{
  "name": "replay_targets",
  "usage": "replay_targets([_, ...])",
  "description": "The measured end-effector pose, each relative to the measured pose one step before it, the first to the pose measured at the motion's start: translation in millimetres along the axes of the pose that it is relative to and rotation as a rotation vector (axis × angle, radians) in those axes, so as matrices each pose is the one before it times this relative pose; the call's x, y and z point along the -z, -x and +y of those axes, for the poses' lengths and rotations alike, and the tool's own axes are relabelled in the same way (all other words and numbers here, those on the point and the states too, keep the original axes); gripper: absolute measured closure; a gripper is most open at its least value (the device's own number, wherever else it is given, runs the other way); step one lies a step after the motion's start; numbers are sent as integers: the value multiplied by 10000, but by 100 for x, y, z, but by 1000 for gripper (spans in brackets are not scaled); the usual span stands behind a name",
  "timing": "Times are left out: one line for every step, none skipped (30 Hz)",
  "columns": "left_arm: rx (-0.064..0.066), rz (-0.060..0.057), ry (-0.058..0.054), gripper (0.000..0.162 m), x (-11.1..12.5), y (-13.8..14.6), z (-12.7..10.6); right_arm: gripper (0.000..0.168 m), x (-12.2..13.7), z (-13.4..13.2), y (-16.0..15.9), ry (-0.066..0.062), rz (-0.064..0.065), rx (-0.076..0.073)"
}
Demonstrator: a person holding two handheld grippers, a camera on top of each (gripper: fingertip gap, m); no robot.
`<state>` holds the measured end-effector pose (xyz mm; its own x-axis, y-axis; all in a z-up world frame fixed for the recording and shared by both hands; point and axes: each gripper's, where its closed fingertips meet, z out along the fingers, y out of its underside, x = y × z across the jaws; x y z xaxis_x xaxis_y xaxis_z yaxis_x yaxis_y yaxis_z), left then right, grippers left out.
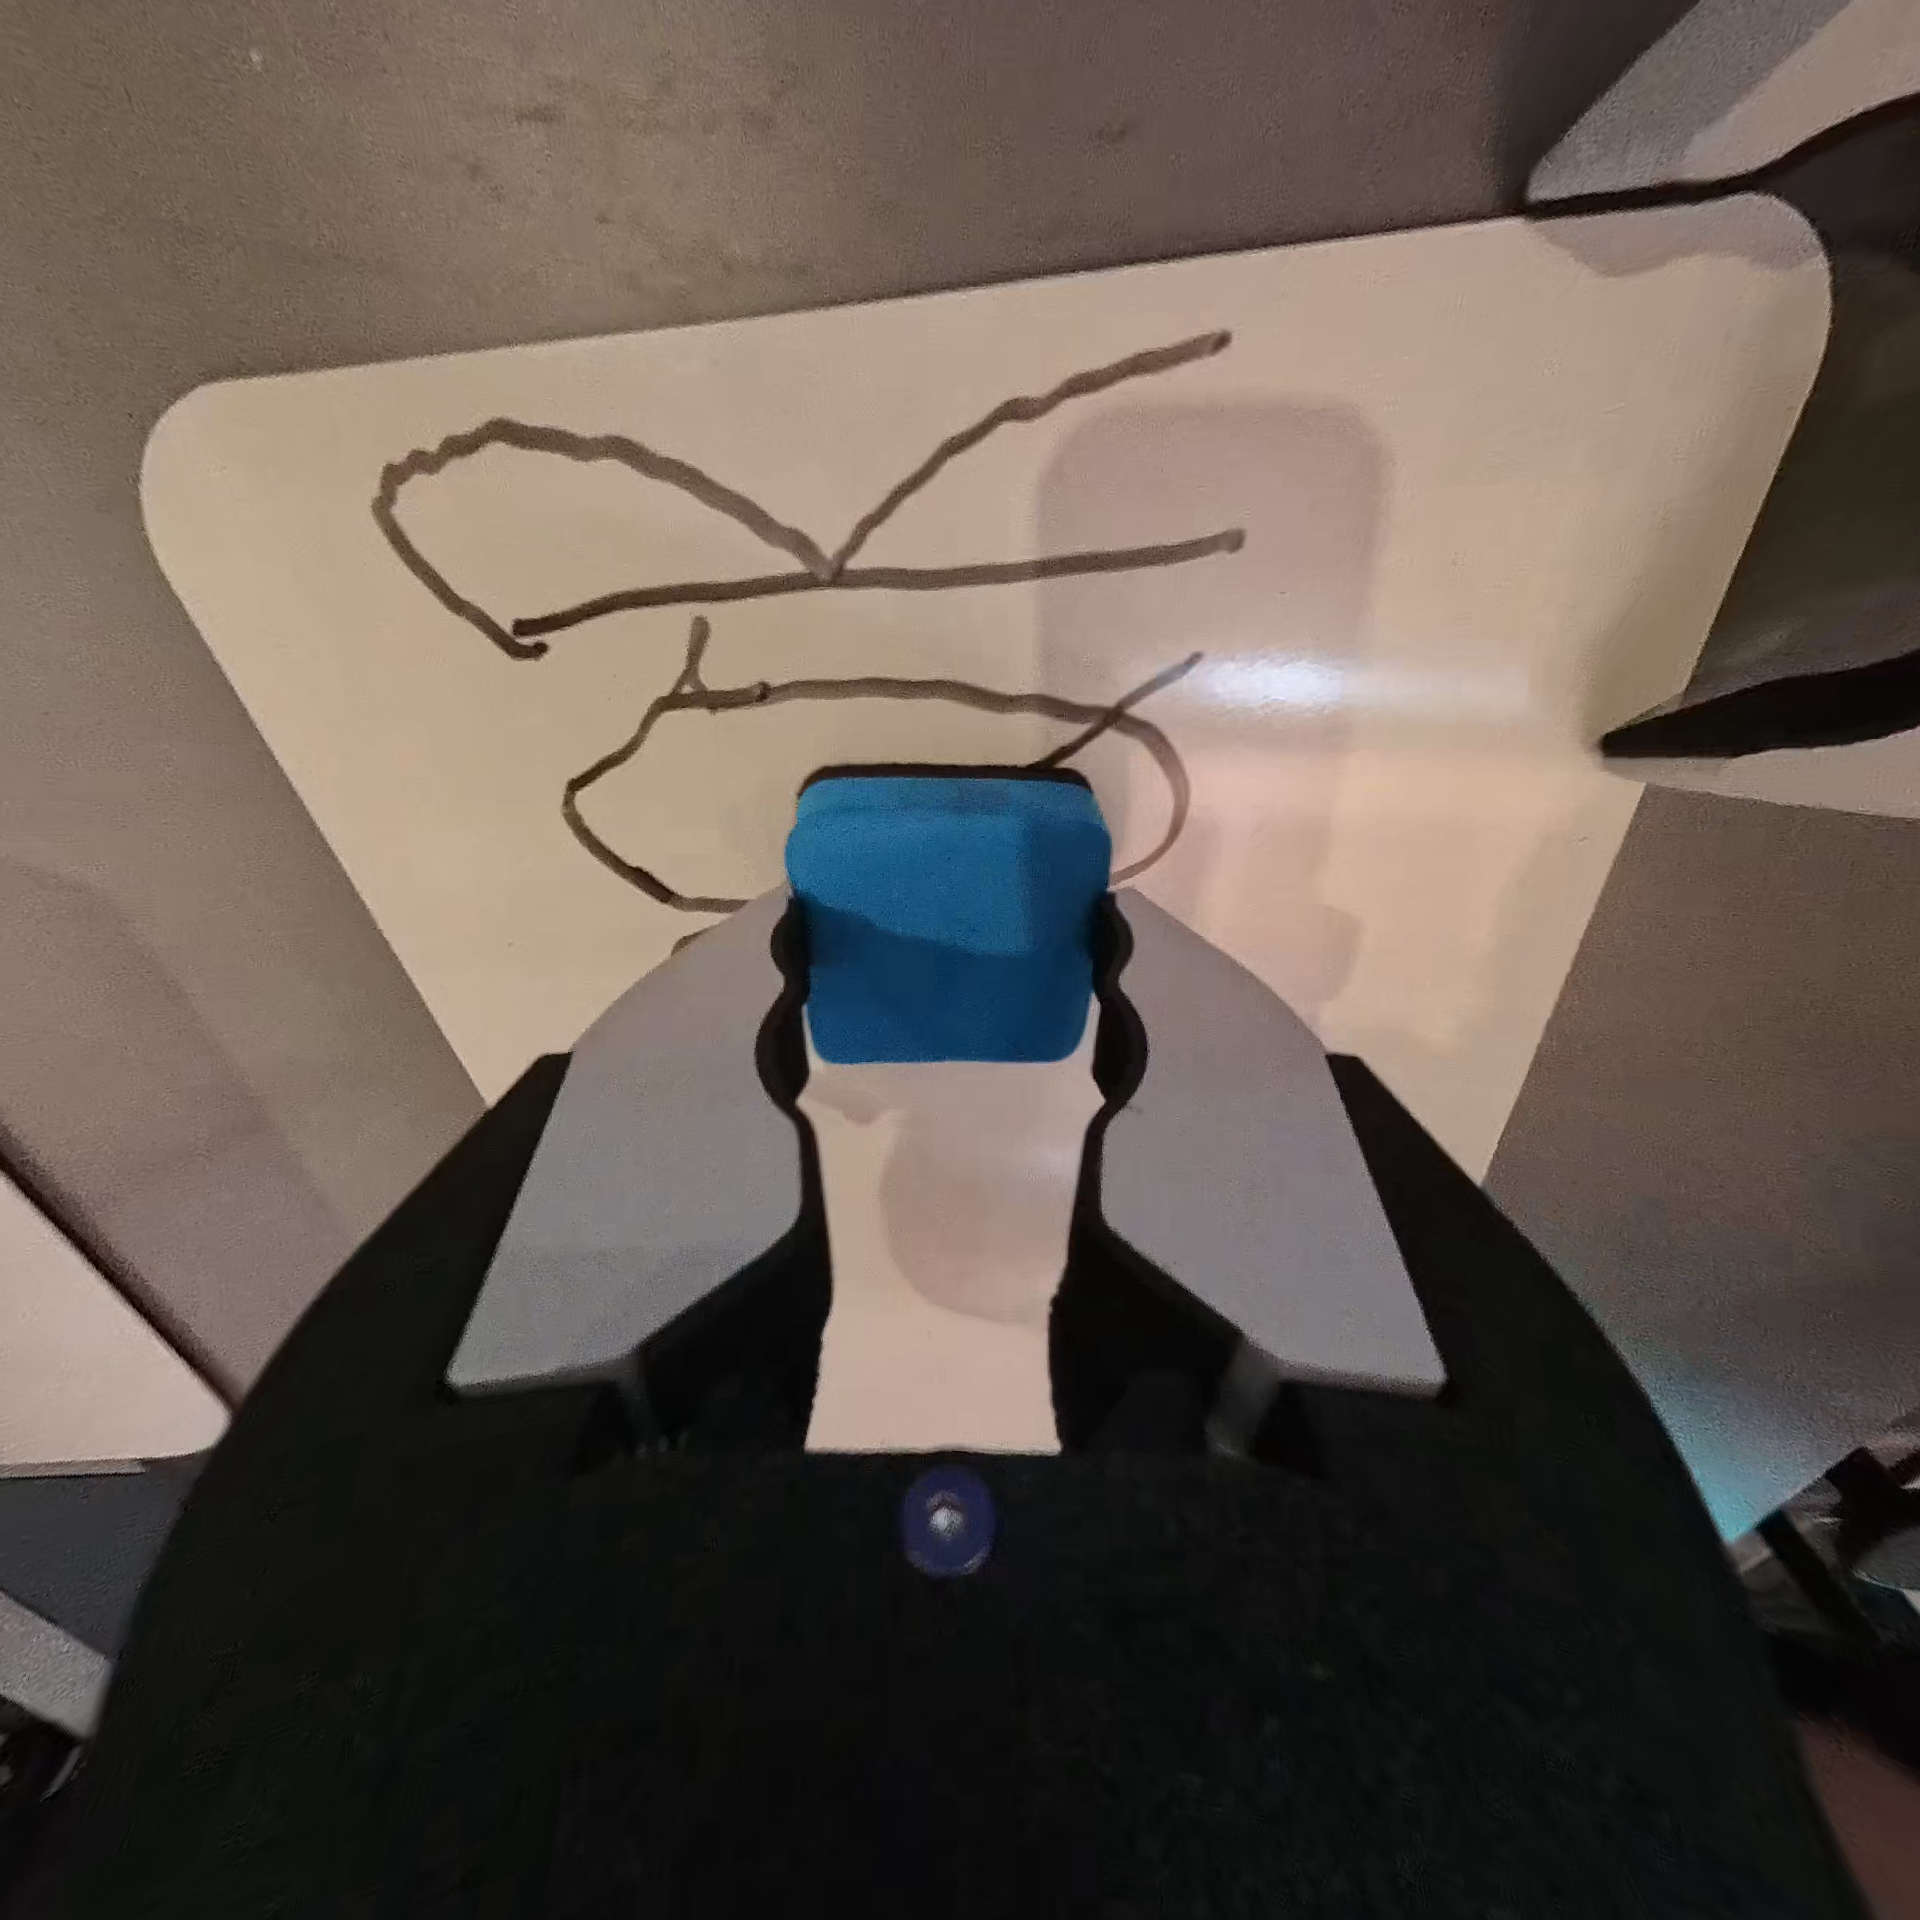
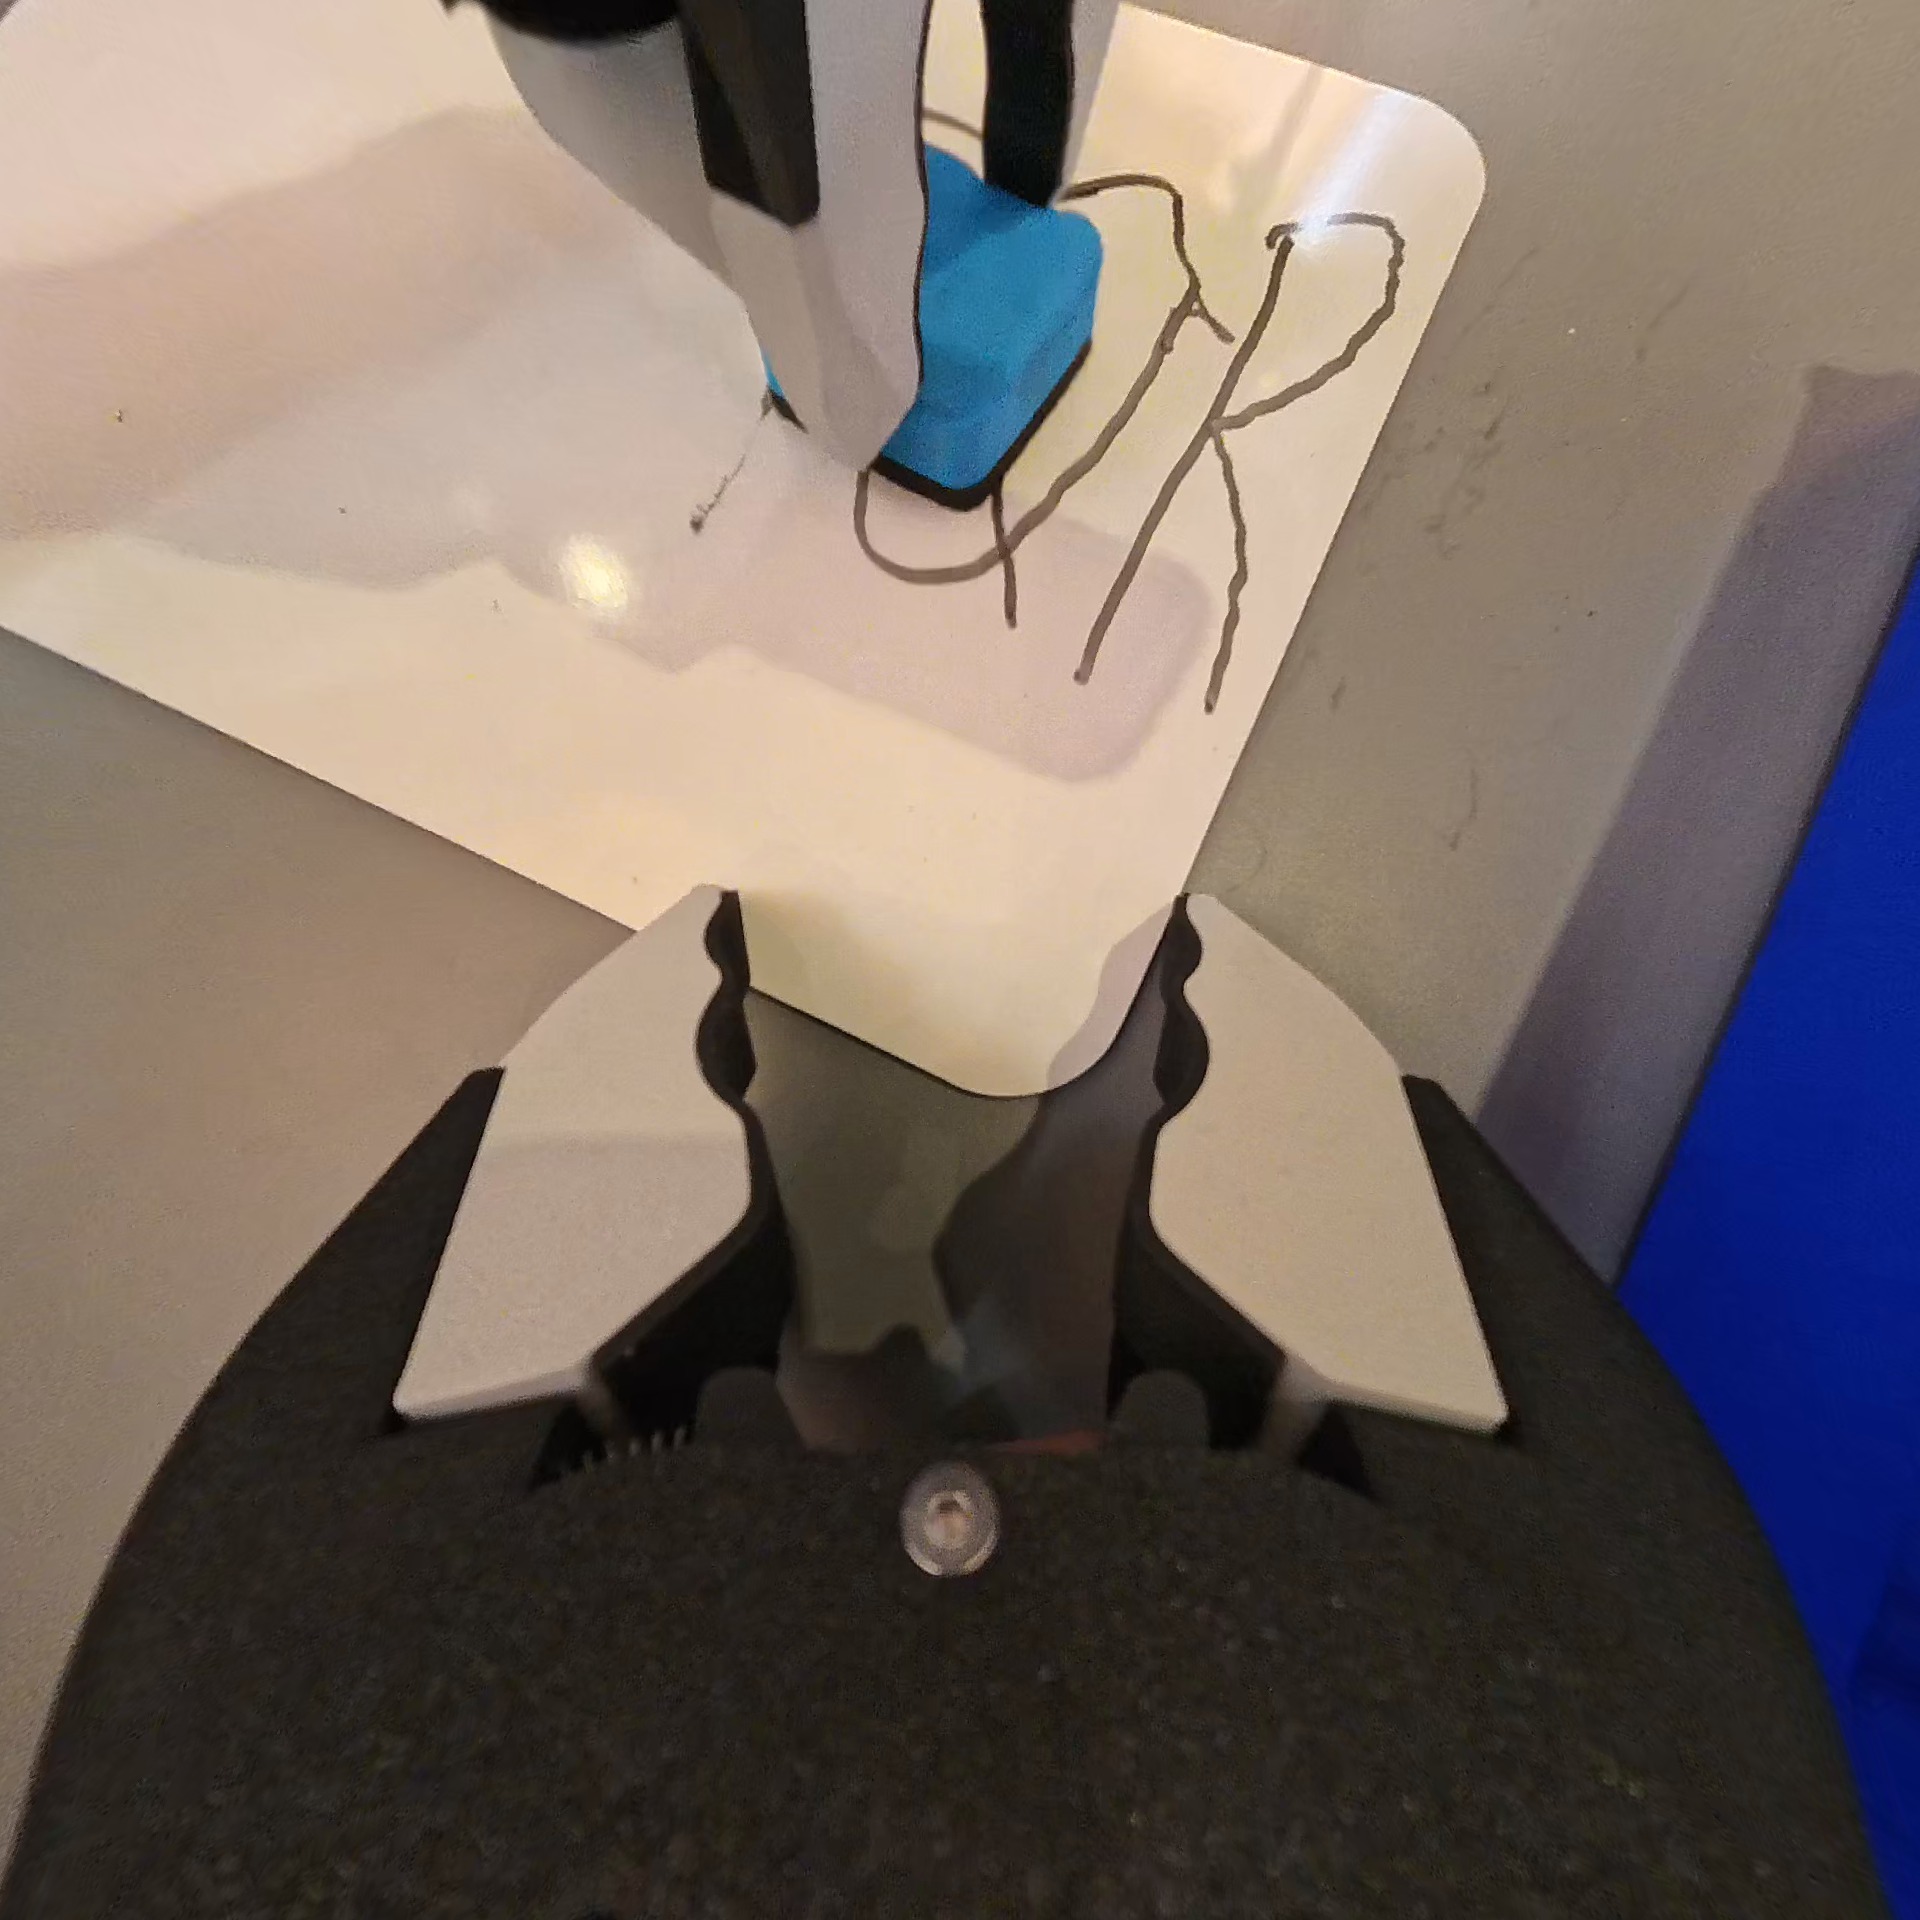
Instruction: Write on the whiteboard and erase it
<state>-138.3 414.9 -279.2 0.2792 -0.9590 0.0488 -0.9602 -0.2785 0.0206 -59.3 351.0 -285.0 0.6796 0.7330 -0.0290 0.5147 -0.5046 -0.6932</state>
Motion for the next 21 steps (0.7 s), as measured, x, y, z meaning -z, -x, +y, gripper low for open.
replay_targets([206, 56, -33, 110, 30, 525, 624, 92, -1, -3, -4, -2, -5, -5])
replay_targets([267, -147, 233, 110, 24, 1045, 1513, 92, -1, -3, -9, -2, -3, -1])
replay_targets([446, -80, 348, 110, -4, 1207, 1932, 92, -2, -3, 13, -2, -1, 3])
replay_targets([546, 51, 180, 110, -77, 1199, 1663, 92, -2, -3, -3, -2, 1, 3])
replay_targets([488, 129, -145, 110, -68, 1012, 933, 92, 3, 3, 6, -2, 1, 0])
replay_targets([284, 171, -314, 110, -2, 595, 231, 92, -1, -2, -1, -1, 2, -1])
replay_targets([64, 163, -183, 110, -5, 45, -153, 92, 0, 0, -3, 0, 2, 0])
replay_targets([-110, -143, 25, 110, -64, 5, -339, 92, -4, -4, -14, 1, 4, 1])
replay_targets([-160, -165, 44, 110, -6, -270, -747, 92, 6, 8, -12, 3, 14, 0])
replay_targets([-282, 71, -231, 110, 37, -840, -1553, 92, 8, -5, -9, 2, 7, -1])
replay_targets([-387, 73, -580, 110, -56, -976, -2225, 92, 2, 2, -12, 2, 0, -3])
replay_targets([-301, 107, -459, 110, -168, -930, -2123, 92, -2, 0, -6, 4, 2, -5])
replay_targets([-250, 88, -221, 110, -207, -784, -1644, 91, -1, 0, -25, 4, 6, -5])
replay_targets([-252, -37, 78, 110, -149, -460, -948, 91, -5, 10, -20, 2, 8, -7])
replay_targets([-148, -78, 257, 109, -12, -67, -156, 91, 6, 4, -25, -1, -2, -10])
replay_targets([23, 74, 127, 109, 28, 39, 141, 92, -2, -5, 2, -4, -7, -9])
replay_targets([70, 91, 66, 109, 48, 219, 473, 93, -20, -24, 30, -6, -25, 12])
replay_targets([165, -92, 241, 109, 131, 653, 1139, 95, -26, -46, 71, -11, -45, 32])
replay_targets([356, -236, 479, 109, 194, 1135, 1748, 98, -26, -48, 81, -16, -49, 33])
replay_targets([453, -227, 463, 109, 106, 1299, 1935, 100, -13, -32, 77, -11, -32, 30])
replay_targets([363, -9, 155, 109, -47, 941, 1413, 100, -14, -16, 30, -4, -10, 14])
